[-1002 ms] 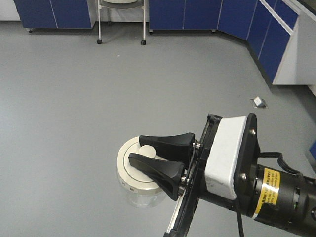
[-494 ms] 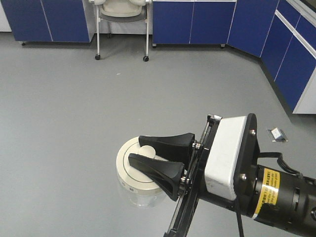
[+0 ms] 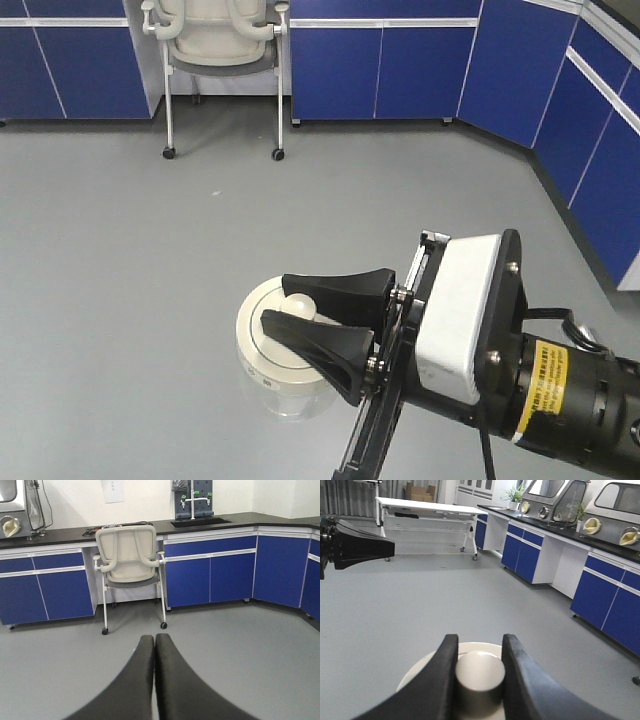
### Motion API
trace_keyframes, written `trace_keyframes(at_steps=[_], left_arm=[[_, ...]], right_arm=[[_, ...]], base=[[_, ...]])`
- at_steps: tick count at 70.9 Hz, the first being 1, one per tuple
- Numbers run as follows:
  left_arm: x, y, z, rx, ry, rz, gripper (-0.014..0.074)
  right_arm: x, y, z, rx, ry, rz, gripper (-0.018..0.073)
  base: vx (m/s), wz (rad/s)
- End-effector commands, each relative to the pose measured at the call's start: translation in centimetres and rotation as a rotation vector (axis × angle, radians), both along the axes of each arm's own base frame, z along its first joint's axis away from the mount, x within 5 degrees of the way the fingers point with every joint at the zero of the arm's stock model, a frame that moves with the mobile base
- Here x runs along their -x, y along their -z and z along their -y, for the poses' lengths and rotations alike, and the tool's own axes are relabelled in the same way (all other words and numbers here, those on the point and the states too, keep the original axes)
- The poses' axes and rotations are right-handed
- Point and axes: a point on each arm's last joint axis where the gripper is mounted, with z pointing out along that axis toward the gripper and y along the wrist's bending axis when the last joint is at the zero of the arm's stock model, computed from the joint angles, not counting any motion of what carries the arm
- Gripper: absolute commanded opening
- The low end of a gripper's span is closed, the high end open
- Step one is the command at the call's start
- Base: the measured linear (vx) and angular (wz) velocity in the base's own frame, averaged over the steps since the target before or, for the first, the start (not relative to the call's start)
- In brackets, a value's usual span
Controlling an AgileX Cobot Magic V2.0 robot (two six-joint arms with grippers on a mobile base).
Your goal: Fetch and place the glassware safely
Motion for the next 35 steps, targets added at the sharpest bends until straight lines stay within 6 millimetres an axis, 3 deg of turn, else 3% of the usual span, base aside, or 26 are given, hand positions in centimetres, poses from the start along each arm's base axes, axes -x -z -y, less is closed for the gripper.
trace_keyframes(at_steps=[1,35], left_arm=[[0.03,-1.37,0.01,0.013,0.002,0.085,-0.0007],[0.03,-1.37,0.01,0.013,0.002,0.085,-0.0007]], right_arm=[[0.47,-2.19,0.02,-0.113,-0.037,0.053,-0.0003],[0.47,-2.18,0.02,-0.113,-0.037,0.053,-0.0003]], base=[[0.59,-0.01],[0.57,0.01]])
